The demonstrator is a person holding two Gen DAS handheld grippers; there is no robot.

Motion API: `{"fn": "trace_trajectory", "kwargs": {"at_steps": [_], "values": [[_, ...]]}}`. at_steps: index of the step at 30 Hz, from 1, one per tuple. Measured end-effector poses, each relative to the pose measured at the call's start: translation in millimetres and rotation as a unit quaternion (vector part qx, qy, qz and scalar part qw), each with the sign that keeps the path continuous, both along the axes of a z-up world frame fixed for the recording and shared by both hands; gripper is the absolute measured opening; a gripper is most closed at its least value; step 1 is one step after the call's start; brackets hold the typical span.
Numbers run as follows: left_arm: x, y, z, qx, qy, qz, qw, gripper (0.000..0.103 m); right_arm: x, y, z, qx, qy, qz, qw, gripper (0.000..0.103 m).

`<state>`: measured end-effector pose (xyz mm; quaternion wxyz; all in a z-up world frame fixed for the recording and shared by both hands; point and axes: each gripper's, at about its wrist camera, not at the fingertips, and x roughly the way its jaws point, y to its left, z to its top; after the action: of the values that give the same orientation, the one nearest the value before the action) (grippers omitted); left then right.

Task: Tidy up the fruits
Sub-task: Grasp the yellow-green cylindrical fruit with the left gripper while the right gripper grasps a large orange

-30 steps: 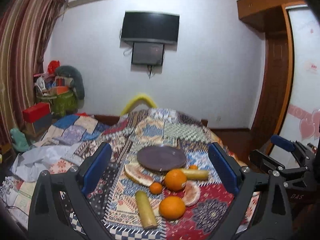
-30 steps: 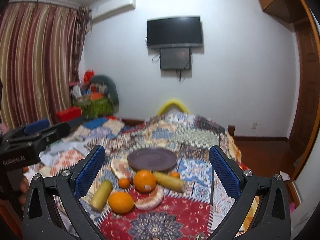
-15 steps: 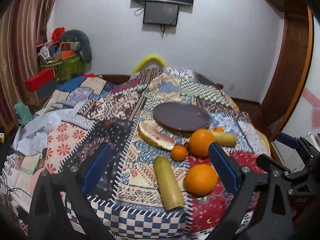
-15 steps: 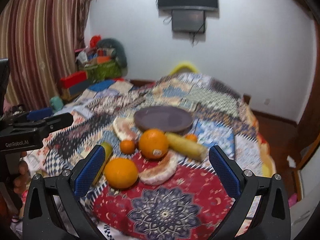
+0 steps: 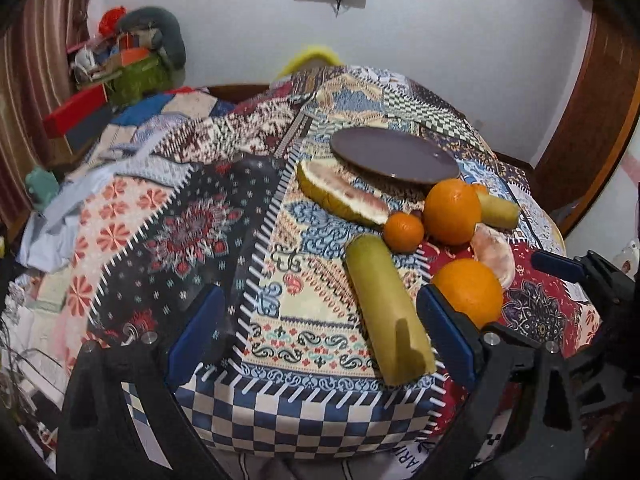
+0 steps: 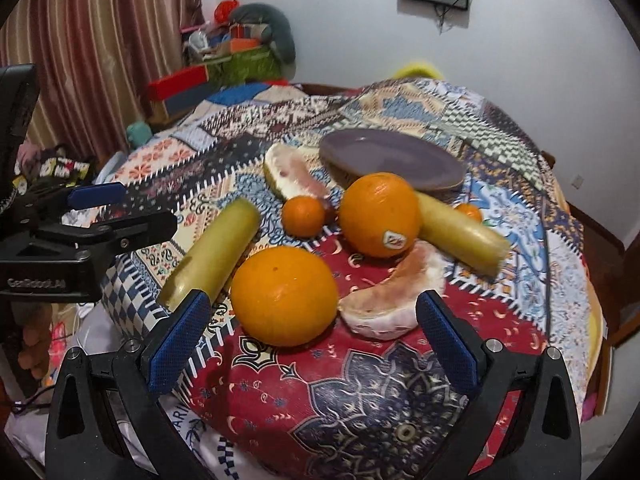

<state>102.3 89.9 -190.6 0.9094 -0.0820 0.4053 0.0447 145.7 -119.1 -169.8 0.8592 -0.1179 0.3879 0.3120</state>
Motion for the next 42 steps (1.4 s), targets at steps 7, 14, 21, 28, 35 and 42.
{"fn": "trace_trajectory", "kwargs": {"at_steps": [7, 14, 21, 28, 35, 42], "values": [[1, 11, -6, -0.023, 0.01, -0.003, 0.9997, 0.093, 7, 12, -9, -0.013, 0.018, 0.014, 1.0, 0.093], [6, 9, -8, -0.027, 0.019, -0.015, 0.9994, 0.091, 14, 19, -21, -0.012, 0.047, 0.025, 0.998, 0.073], [14, -1, -8, -0.02, 0.028, -0.026, 0.9991, 0.08, 16, 13, -18, 0.013, 0.068, 0.027, 0.997, 0.064], [26, -12, -11, -0.026, 0.041, -0.038, 0.9981, 0.079, 16, -2, 1, 0.042, 0.056, 0.007, 0.998, 0.064], [40, -28, -23, -0.028, 0.064, -0.062, 0.9957, 0.07, 21, -25, 17, 0.054, 0.03, -0.029, 0.998, 0.064], [51, -42, -37, -0.018, 0.08, -0.074, 0.9939, 0.066, 27, -37, 18, 0.057, 0.021, -0.046, 0.997, 0.064]]}}
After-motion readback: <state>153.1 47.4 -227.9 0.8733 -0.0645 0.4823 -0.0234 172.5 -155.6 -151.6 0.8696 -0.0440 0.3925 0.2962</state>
